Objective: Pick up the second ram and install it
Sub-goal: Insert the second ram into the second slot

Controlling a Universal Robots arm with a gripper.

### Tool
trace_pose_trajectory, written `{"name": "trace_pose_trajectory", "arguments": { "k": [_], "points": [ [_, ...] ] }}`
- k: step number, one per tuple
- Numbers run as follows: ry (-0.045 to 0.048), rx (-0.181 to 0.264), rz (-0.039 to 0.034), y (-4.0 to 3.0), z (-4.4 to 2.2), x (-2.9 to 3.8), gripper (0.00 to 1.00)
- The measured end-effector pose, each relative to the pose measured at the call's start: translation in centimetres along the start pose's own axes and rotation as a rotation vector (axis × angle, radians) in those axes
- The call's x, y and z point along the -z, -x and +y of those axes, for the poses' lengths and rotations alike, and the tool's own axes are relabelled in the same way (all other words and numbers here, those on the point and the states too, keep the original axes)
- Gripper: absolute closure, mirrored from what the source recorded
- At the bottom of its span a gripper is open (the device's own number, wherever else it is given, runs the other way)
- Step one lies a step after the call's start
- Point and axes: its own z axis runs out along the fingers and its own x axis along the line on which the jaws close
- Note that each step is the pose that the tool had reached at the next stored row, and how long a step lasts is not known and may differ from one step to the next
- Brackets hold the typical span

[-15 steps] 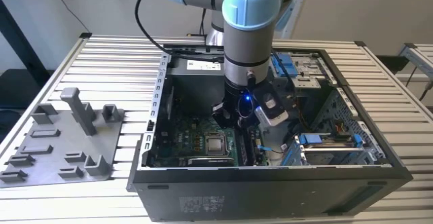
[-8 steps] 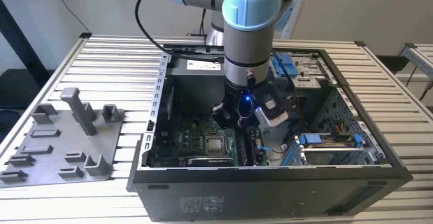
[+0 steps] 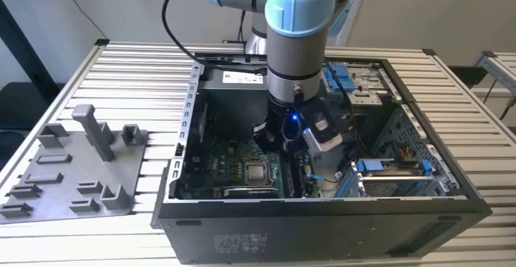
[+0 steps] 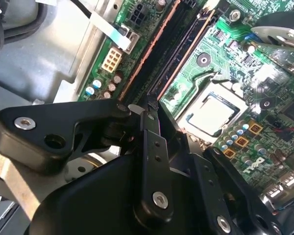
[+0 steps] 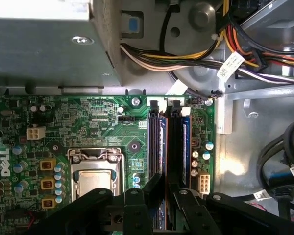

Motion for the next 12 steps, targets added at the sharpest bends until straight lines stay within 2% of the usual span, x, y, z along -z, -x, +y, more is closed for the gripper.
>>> {"name": "trace_pose_trajectory", "arguments": {
  "k": [12],
  "points": [
    [-0.0021,-0.017,0.0001,-0.08,0.03,-0.72,0.83]
  ]
}}
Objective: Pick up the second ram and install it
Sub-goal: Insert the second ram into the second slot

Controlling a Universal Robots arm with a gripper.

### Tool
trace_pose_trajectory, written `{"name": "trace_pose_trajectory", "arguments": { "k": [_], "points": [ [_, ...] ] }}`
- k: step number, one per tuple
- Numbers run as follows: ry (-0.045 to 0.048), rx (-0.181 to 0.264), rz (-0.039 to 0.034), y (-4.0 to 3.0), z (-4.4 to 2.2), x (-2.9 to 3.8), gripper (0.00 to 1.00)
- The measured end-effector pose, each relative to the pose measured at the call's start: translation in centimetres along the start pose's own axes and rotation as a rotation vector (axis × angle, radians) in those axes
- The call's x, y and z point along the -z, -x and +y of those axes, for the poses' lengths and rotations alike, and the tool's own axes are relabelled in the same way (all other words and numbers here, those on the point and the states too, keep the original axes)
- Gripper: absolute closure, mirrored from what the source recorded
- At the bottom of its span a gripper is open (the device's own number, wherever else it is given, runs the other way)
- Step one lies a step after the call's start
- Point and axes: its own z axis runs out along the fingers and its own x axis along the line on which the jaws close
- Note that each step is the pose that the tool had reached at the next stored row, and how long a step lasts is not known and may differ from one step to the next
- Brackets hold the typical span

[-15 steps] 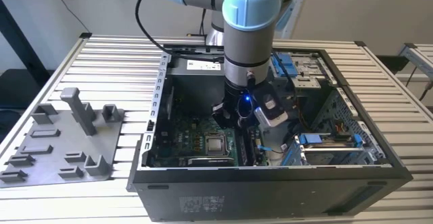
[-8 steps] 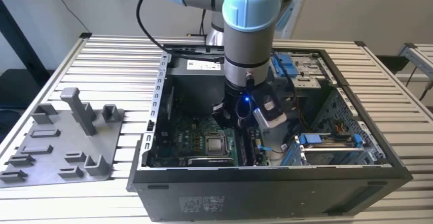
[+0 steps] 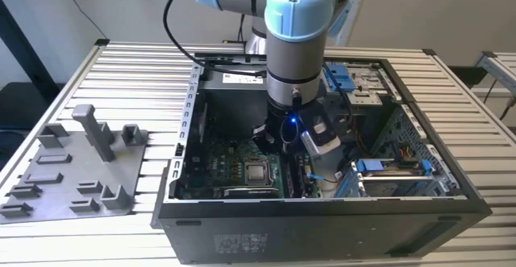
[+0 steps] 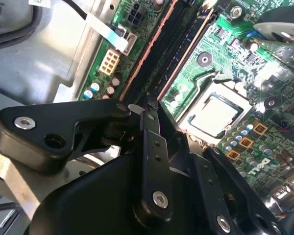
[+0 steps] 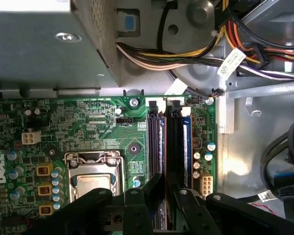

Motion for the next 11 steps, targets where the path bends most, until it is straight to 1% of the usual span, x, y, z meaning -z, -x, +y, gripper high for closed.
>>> {"name": "trace_pose_trajectory", "arguments": {
  "k": [8,10,11],
  "points": [
    [0.0001,0.0,-0.0001,-0.01,0.0,-0.05,0.83],
    [0.0008,0.0,-0.0002,-0.01,0.0,-0.08,0.81],
    [0.0005,0.0,-0.0001,0.0,0.0,-0.07,0.75]
  ]
}}
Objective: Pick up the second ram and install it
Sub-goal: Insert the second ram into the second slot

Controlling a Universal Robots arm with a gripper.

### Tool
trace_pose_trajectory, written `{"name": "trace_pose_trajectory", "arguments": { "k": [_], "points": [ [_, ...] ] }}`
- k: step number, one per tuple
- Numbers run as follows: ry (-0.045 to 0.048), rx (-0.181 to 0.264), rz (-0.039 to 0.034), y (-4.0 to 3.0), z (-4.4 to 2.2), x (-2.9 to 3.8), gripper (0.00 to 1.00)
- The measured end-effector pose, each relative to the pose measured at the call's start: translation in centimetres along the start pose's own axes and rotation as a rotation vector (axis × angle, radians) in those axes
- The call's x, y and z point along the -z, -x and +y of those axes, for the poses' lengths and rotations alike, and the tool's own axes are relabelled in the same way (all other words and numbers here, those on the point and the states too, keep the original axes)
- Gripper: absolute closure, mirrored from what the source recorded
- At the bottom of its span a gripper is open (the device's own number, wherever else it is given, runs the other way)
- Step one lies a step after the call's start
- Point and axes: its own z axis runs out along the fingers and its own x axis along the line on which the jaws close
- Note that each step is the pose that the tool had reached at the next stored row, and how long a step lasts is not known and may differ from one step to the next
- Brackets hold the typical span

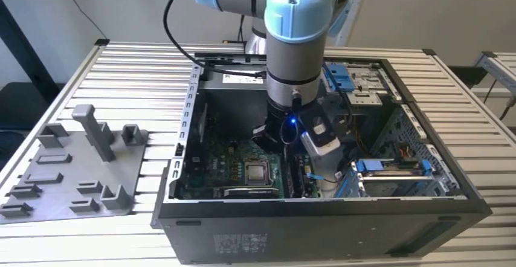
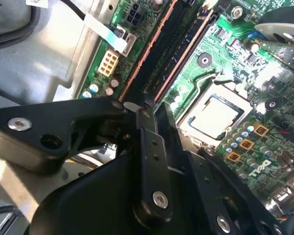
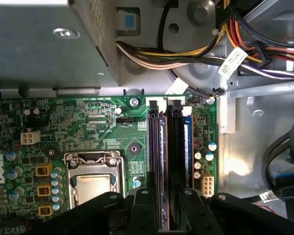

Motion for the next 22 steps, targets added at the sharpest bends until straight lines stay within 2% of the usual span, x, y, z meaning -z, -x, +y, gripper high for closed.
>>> {"name": "trace_pose_trajectory", "arguments": {
  "k": [2,14,18,19,20,21,22],
  "points": [
    [-0.0003,-0.001,0.0005,0.04,0.0,0.27,0.75],
    [-0.0006,-0.002,0.0018,0.56,0.0,5.46,0.75],
    [-0.0004,-0.002,0.0027,0.58,0.0,5.56,0.75],
    [-0.0004,-0.002,0.0027,0.58,0.0,5.56,0.77],
    [-0.0005,-0.002,0.0027,0.58,0.0,5.56,0.84],
    [-0.0004,-0.002,0.0027,0.58,0.0,5.56,0.84],
    [-0.0005,-0.002,0.0028,0.58,0.0,5.56,0.89]
  ]
}}
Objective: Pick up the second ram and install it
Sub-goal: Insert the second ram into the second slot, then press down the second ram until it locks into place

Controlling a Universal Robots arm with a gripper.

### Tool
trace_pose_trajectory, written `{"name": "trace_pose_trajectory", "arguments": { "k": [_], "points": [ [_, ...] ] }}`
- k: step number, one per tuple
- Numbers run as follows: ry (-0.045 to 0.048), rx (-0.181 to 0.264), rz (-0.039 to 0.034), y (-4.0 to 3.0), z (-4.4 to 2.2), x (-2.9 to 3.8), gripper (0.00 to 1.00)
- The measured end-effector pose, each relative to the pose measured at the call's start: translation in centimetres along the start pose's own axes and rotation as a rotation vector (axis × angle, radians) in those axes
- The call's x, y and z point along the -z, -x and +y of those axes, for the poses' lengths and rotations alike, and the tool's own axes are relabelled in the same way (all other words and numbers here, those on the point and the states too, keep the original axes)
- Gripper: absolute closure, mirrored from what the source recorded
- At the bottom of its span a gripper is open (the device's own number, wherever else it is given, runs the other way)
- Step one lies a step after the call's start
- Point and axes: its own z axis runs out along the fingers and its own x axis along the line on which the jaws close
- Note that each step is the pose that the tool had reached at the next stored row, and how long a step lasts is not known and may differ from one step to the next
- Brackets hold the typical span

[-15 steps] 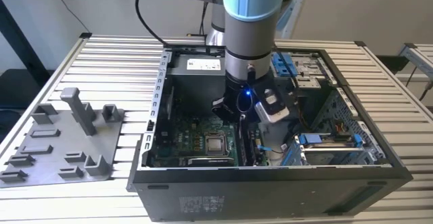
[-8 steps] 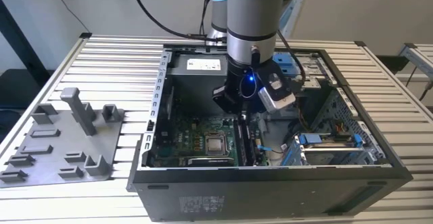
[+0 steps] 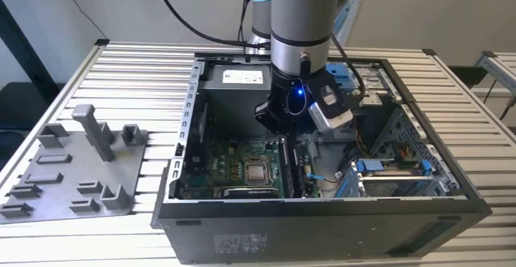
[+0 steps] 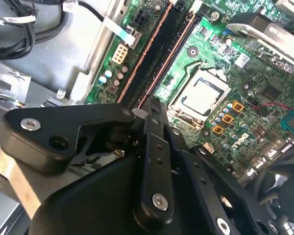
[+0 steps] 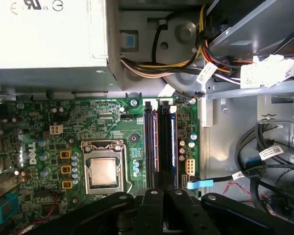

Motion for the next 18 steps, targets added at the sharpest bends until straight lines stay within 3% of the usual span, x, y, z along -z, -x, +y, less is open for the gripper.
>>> {"name": "trace_pose_trajectory", "arguments": {
  "k": [18],
  "points": [
    [-0.0001,0.0,0.0004,0.0,0.0,0.0,0.89]
  ]
}}
